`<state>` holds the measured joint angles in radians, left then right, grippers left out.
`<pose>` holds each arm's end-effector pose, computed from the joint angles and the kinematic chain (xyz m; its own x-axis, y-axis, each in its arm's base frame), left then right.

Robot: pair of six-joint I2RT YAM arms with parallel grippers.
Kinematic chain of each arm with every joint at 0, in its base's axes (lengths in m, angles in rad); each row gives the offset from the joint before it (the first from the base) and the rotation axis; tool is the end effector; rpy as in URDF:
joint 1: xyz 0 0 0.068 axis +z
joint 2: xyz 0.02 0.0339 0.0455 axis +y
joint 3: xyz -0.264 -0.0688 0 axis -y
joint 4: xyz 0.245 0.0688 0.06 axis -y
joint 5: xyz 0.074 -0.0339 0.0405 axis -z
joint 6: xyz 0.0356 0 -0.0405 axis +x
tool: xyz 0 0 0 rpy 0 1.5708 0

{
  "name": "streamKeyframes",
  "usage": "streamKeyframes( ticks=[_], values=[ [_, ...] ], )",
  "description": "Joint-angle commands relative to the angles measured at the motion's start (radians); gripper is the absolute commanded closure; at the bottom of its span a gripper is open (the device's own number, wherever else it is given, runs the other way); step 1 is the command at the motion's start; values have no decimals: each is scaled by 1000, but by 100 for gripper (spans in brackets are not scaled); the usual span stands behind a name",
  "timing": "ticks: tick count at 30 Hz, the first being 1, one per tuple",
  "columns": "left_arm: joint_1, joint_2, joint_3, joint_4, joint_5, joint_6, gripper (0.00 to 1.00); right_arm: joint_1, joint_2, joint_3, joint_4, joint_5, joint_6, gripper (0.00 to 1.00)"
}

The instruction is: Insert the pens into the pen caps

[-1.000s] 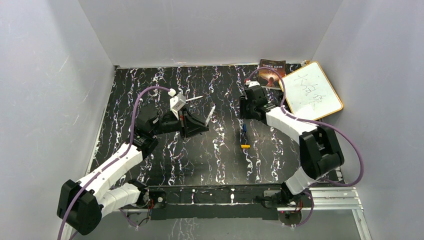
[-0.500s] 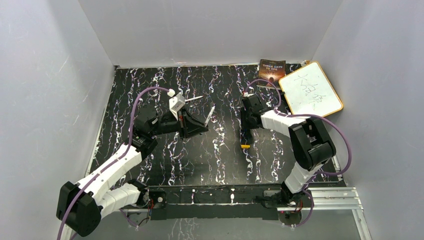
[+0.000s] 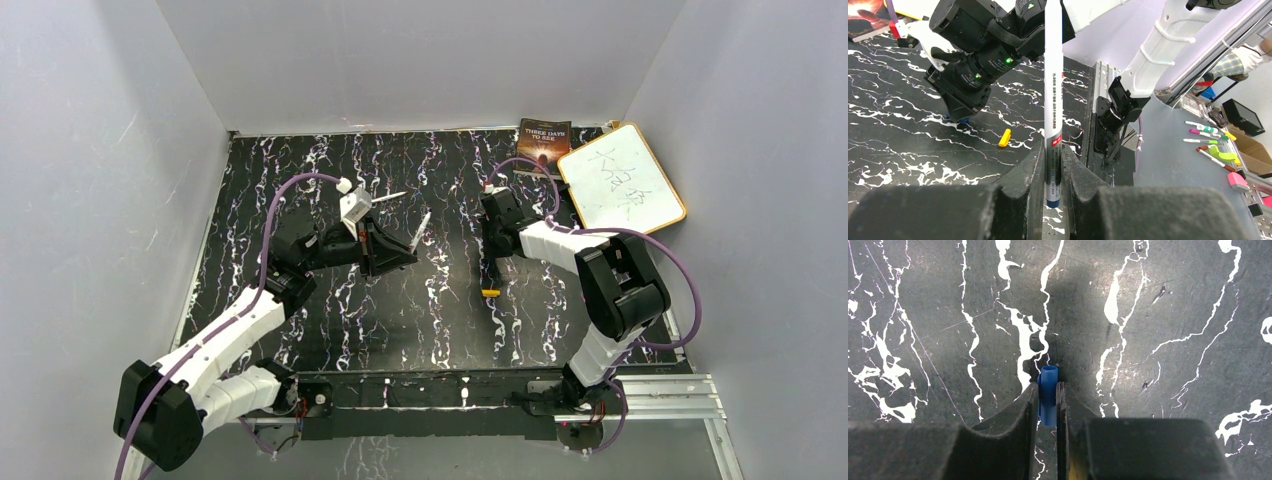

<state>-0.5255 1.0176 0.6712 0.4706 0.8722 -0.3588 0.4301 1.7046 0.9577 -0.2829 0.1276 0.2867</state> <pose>0.1838 -0.1381 0.3234 -0.2438 -0.1197 -0.9624 0.9552 0.1422 -0.2596 0.3037 0.1343 0.1590 -0.8474 -0.0802 -0.5248 -0.1192 0.9920 0.0410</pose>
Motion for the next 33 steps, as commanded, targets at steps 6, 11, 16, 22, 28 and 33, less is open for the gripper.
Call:
streamKeyframes(
  ticks=[6,11,16,22,28,33],
  values=[
    [4,-12,19,11,7,4,100,-3,-24,32,36,-119,20,100],
    [5,-26,11,13,-5,-10,100,-34,-149,41,75,-303,89,100],
    [5,-46,-14,84,-19,-71,100,-104,-270,51,163,-549,266,100],
    [5,-54,-15,126,-10,-111,100,-152,-323,23,357,-838,506,100],
    [4,-53,-42,220,-3,-177,100,-162,-378,-104,810,-940,837,100],
    [5,-1,-98,426,-10,-318,100,-162,-377,-180,1127,-932,976,100]
  ],
)
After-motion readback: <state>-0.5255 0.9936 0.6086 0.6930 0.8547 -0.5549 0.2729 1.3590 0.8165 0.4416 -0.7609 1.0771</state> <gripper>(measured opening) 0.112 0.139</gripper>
